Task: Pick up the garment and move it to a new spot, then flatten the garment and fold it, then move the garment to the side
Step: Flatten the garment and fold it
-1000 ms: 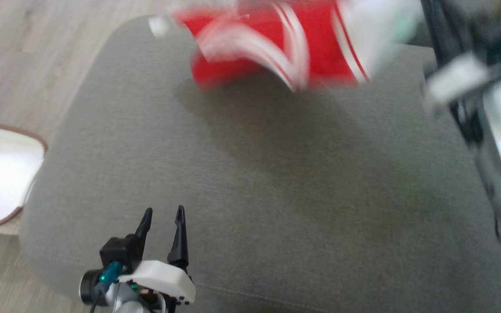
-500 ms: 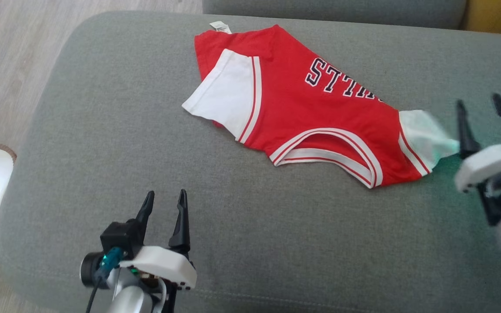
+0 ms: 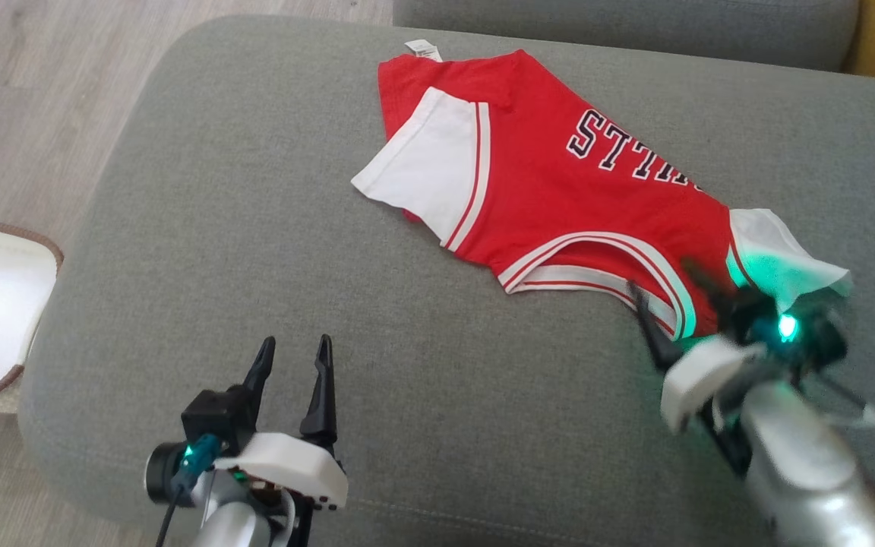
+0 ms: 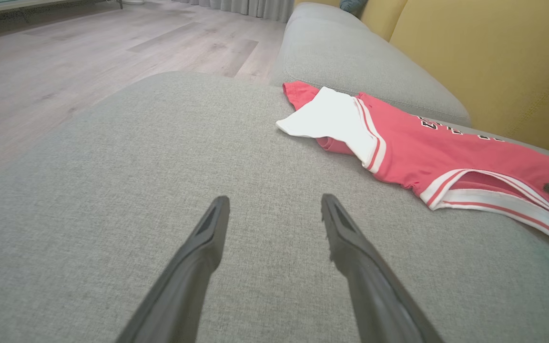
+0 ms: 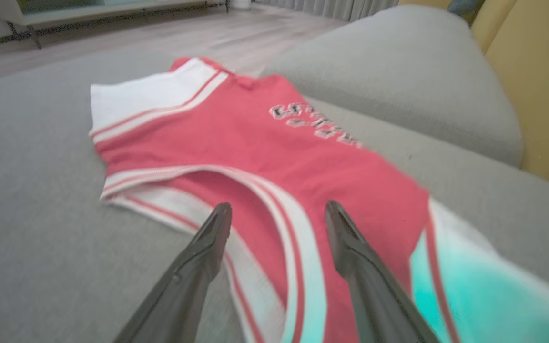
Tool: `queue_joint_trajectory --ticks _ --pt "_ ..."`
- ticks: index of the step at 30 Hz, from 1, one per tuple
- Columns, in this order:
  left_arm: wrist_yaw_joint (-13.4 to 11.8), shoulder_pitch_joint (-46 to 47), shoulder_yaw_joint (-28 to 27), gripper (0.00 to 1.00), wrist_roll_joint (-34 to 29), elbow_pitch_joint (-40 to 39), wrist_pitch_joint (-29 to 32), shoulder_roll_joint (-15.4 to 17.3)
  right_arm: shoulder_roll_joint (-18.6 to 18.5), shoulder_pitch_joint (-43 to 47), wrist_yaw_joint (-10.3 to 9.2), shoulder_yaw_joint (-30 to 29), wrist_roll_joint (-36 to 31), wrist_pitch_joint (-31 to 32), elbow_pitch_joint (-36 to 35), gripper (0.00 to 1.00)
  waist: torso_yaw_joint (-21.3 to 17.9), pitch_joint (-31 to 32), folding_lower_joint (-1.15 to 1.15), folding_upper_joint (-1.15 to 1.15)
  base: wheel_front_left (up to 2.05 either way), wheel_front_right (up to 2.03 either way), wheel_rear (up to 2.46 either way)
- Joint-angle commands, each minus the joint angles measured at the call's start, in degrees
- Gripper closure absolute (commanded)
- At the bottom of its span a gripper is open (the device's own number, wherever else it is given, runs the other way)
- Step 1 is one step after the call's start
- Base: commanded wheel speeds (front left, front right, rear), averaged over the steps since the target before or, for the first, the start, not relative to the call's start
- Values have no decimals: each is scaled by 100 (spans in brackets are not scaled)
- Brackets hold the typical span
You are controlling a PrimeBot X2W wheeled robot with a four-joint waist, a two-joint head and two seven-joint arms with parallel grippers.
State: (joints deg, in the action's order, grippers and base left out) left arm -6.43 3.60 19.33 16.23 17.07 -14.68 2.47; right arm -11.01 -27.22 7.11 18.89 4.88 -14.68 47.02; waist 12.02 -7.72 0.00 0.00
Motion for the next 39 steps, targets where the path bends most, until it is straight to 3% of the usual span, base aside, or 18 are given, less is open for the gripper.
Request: queue_joint_trajectory --ticks 1,13,14,15,16,21,29,30,31,32,39 --pt "-21 74 -191 0 40 -145 -32 41 21 93 37 178 71 -31 -67 0 8 10 0 0 0 0 0" --pt "-42 77 -168 0 74 -177 -32 41 -227 302 37 390 101 -6 531 0 -76 -14 0 0 0 0 0" --pt "-41 89 -156 0 77 -179 -32 41 -229 260 37 384 81 20 602 9 -67 -23 0 0 0 0 0" --pt "-39 102 -147 0 82 -181 -32 41 -232 209 37 365 66 25 659 60 -56 -32 0 0 0 0 0" --pt "-36 112 -138 0 86 -187 -32 41 -237 155 37 348 60 25 711 100 -38 -45 0 0 0 0 0" --pt "-15 131 -140 0 69 -189 -32 41 -578 -356 37 23 -9 4 814 100 63 -130 0 0 0 0 0" --pt "35 167 -112 0 42 -162 -32 41 -1836 -1435 37 -712 -763 81 1200 100 320 -221 0 0 0 0 0" --pt "35 171 -107 0 38 -160 -32 41 -1894 -1526 37 -810 -832 134 1267 73 342 -227 0 0 0 0 0" --pt "36 173 -102 0 36 -154 -32 41 -1925 -1603 37 -913 -886 203 1340 17 361 -230 0 0 0 0 0" --pt "37 173 -97 0 34 -147 -32 41 -1938 -1670 37 -1020 -934 299 1423 0 375 -230 0 0 0 0 0" --pt "33 126 -114 0 25 -120 -32 41 -1781 -1866 37 -1806 -1261 321 1484 0 377 -162 0 0 0 0 0"
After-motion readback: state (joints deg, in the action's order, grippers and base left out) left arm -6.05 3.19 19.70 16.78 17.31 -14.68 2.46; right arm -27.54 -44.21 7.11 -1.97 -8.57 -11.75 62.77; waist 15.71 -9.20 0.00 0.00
